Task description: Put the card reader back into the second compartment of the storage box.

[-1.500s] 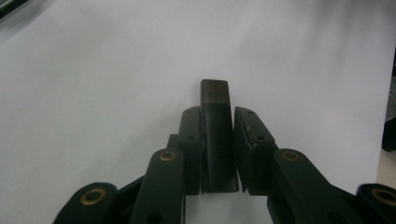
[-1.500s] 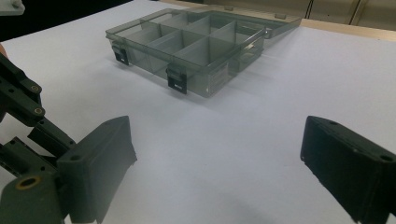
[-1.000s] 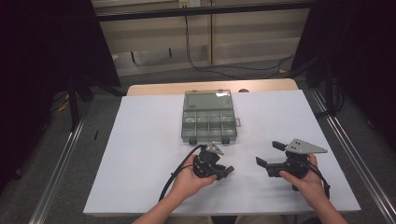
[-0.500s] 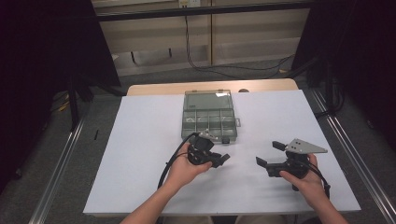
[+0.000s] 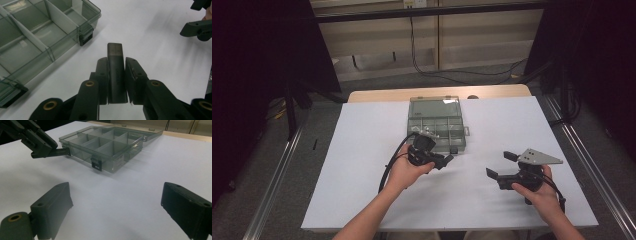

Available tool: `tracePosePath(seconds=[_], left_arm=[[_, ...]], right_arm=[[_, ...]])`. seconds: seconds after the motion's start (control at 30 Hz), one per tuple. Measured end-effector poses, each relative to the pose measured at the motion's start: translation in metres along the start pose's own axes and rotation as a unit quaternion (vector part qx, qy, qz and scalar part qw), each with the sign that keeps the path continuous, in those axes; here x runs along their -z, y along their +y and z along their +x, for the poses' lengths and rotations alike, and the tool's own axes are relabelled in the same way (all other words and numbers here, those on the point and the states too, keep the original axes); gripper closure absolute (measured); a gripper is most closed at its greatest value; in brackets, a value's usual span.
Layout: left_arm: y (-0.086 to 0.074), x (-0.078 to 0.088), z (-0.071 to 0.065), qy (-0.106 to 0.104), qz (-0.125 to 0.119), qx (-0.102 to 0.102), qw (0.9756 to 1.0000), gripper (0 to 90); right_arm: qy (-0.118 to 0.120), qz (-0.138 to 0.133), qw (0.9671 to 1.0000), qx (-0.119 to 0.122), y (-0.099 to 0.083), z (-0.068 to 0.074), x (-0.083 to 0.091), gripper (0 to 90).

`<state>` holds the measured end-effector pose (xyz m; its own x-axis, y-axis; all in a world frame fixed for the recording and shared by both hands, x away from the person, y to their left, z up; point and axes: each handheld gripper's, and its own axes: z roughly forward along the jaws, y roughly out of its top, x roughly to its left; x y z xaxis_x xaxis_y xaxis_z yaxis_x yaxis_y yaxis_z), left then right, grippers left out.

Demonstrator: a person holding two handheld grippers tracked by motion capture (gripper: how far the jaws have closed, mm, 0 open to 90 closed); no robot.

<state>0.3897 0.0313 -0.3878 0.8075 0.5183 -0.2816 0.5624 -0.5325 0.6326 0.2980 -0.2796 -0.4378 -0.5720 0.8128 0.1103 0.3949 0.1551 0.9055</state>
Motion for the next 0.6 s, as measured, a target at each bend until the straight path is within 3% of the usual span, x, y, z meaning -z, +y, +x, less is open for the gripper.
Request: tracePosePath(seconds=[0.6], left_arm=[[0.014,0.006,0.015,0.015,-0.007,0.017,0.9997,73.8]], right_arm=[[0.001,0.000,1.0000,0.001,0.000,0.000,0.000,9.0]])
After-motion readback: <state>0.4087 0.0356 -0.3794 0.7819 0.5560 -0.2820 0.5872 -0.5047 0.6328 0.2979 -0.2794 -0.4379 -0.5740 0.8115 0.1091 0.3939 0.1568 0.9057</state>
